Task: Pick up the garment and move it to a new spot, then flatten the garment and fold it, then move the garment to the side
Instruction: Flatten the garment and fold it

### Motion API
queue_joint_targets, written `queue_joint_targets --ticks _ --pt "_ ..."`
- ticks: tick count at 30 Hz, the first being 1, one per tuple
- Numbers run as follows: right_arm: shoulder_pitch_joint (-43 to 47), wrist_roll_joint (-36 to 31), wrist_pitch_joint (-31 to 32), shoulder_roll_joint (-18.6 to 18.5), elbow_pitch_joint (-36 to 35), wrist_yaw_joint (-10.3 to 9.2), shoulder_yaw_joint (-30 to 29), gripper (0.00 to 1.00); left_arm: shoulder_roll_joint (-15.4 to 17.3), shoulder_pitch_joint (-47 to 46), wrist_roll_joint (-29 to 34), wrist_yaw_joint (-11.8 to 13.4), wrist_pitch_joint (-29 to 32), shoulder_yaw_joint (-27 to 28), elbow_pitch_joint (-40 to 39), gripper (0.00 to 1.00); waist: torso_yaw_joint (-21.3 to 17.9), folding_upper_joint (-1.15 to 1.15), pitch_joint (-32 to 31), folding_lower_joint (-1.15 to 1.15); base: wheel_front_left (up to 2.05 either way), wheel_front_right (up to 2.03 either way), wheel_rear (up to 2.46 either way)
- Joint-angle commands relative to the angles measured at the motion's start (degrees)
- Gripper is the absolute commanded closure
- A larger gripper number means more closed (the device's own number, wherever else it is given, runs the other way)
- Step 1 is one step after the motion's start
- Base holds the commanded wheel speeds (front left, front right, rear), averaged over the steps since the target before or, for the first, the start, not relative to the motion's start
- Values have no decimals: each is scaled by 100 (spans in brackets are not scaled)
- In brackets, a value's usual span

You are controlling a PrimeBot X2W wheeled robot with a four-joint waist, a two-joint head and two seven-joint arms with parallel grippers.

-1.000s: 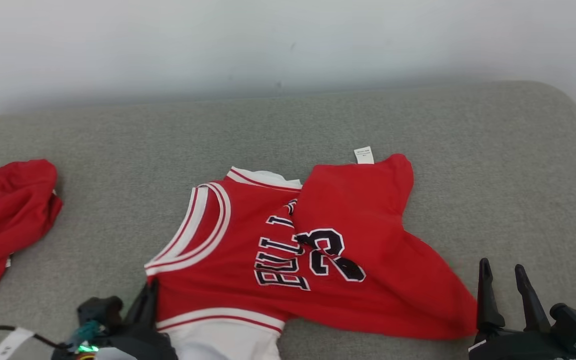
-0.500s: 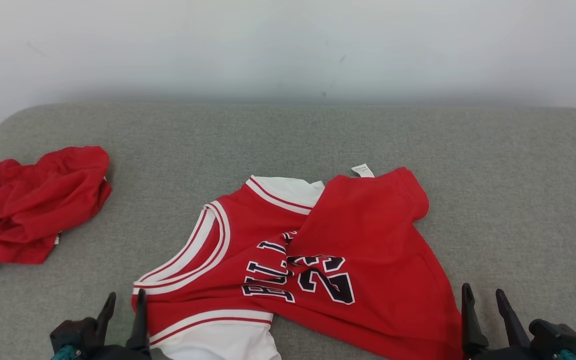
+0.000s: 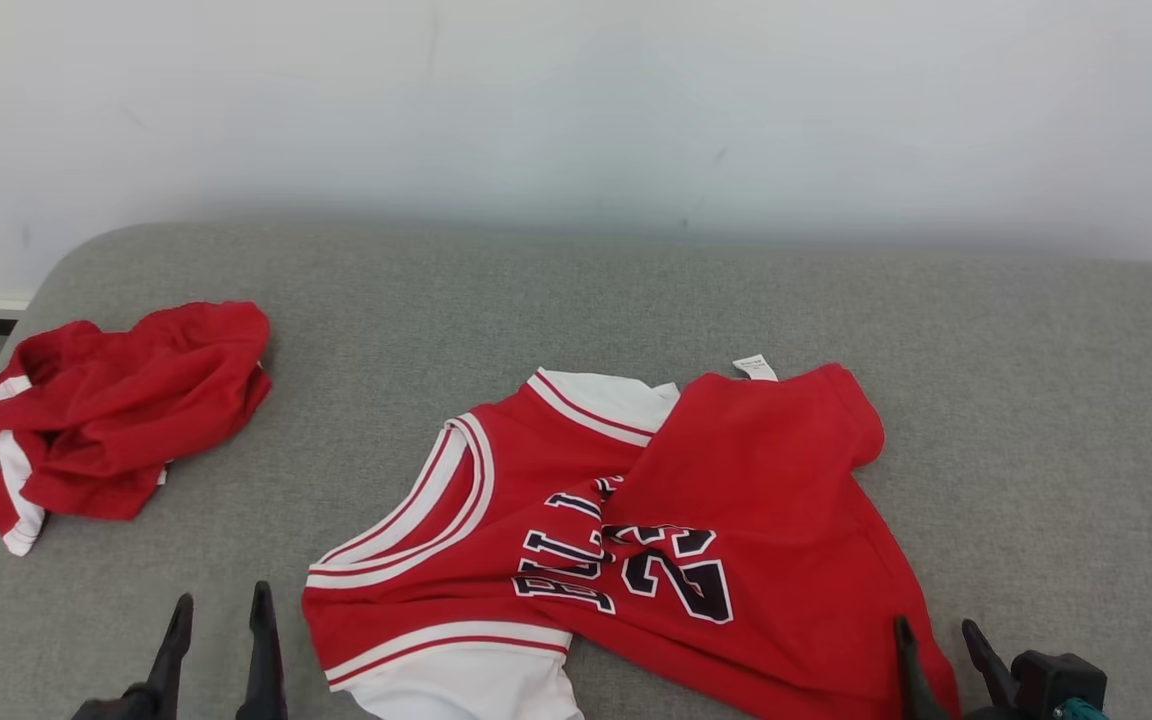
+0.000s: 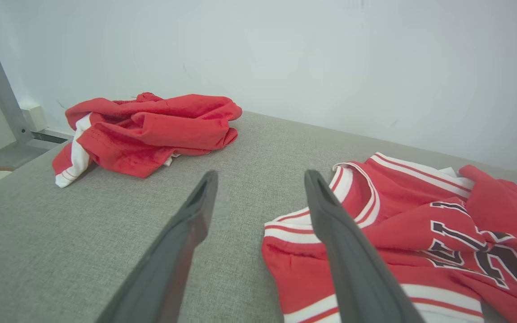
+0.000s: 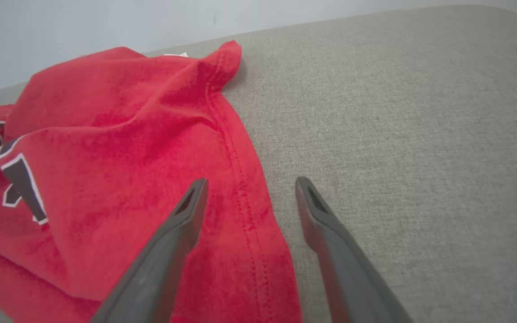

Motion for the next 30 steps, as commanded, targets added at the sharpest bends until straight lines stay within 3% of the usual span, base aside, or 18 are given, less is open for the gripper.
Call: queue_joint_targets --ticks 1,5,7,8,9,20,26,30 --pt "-34 -108 52 -67 84 14 -17 0 -36 131 47 19 -7 48 -73 0 59 0 -51 0 0 0 0" --pt "-81 -198 348 -76 411 14 -63 0 -54 330 121 24 -7 131 -189 0 156 0 -133 0 0 0 0" --pt "-104 -144 426 -64 503 14 -72 5 -63 398 146 36 -7 148 -237 0 192 0 -162 0 0 0 0" --pt "-90 -115 487 -43 566 14 -61 89 -62 425 144 47 -7 165 -259 0 199 0 -173 0 0 0 0" --pt "-73 -106 532 -30 612 14 -48 100 -62 460 130 57 -7 175 -276 0 202 0 -185 0 0 0 0" --pt "-373 130 -1 -69 -214 14 122 100 -64 564 -69 219 -7 62 -400 0 130 0 -204 0 0 0 0" --pt "-1032 271 280 -213 -402 14 420 100 -64 494 -137 256 -7 -32 -401 0 116 0 -104 0 0 0 0" --pt "-1729 294 588 -245 -70 14 602 100 -64 330 -152 274 -7 -135 -371 0 206 0 36 0 0 0 0"
